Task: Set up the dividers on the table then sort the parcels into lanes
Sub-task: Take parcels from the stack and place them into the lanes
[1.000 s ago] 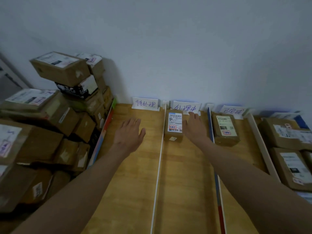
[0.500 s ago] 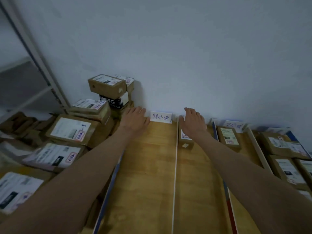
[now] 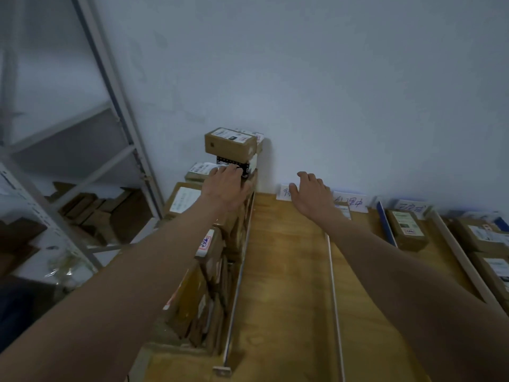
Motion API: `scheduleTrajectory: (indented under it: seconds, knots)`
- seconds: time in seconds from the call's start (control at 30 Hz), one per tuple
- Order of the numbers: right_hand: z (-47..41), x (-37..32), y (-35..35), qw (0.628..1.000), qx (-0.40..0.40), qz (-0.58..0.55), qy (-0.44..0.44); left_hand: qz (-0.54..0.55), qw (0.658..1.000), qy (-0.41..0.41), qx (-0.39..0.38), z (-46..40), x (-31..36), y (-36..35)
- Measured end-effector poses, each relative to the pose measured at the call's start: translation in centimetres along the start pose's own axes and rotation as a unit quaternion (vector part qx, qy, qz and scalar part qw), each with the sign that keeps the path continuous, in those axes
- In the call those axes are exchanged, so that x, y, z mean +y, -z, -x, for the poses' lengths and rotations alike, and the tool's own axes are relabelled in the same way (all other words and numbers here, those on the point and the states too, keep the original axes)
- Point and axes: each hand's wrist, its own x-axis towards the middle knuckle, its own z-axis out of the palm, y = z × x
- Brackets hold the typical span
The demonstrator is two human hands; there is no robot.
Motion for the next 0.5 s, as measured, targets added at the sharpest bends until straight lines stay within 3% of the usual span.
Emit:
scheduleTrajectory:
  seconds: [0.5]
  knots:
    - [-10.8, -10.7, -6.6, 0.988, -0.109, -0.111, 0.011, -0.012, 0.995, 0.087, -0.051, -5.7, -12.6, -2.4]
